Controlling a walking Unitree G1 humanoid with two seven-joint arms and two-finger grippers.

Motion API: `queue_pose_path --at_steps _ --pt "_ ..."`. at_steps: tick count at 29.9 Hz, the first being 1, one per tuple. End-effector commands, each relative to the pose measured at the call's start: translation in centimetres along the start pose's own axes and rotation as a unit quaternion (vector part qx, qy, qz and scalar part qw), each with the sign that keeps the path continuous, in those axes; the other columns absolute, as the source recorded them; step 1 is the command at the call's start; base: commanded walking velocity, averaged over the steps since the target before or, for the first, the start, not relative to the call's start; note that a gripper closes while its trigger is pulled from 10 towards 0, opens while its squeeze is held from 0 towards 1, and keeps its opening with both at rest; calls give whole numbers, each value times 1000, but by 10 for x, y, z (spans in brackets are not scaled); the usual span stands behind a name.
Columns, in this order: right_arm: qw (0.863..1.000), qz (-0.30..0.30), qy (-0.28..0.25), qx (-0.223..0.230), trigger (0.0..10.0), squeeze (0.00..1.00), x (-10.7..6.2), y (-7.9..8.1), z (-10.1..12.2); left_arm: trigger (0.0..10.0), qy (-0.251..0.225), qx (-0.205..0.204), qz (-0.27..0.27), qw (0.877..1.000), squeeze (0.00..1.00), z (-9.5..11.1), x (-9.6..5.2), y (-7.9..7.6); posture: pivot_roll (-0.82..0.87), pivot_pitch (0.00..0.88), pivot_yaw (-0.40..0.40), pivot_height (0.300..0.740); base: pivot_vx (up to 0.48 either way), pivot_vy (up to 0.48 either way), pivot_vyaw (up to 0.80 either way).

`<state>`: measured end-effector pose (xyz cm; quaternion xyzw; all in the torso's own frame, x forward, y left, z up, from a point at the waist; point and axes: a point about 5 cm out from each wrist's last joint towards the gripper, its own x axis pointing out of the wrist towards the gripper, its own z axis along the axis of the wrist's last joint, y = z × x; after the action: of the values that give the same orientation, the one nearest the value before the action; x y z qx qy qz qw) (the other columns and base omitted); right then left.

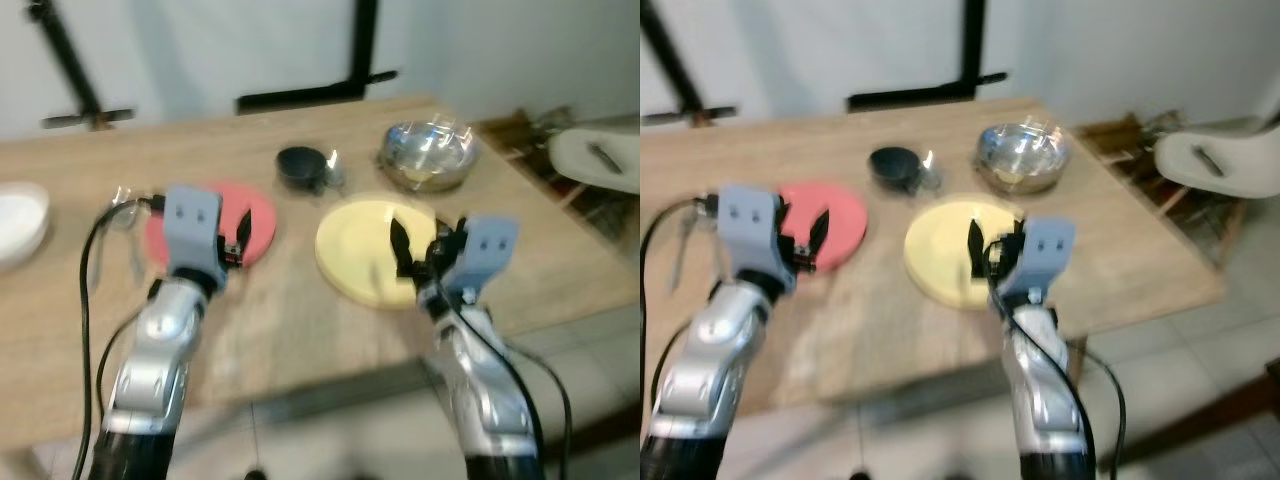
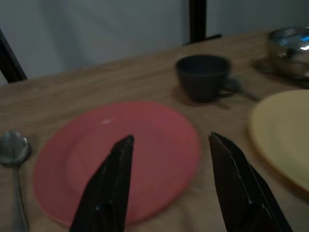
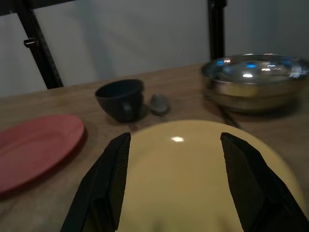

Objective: Setting the table

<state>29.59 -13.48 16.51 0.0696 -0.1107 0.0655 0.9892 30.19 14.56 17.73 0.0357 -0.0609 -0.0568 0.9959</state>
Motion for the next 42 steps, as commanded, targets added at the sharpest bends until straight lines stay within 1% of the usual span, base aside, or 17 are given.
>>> queue_pose_path --at_steps 1,42 --pt "1000 -5 0 0 10000 0 -2 -1 -1 10000 4 6 -2 1000 200 -1 1 0 -150 0 60 740 -416 0 0" --pt "1000 -6 0 -5 10000 0 -3 -3 -1 10000 4 6 -8 1000 200 -3 5 -3 -162 0 66 740 -405 0 0"
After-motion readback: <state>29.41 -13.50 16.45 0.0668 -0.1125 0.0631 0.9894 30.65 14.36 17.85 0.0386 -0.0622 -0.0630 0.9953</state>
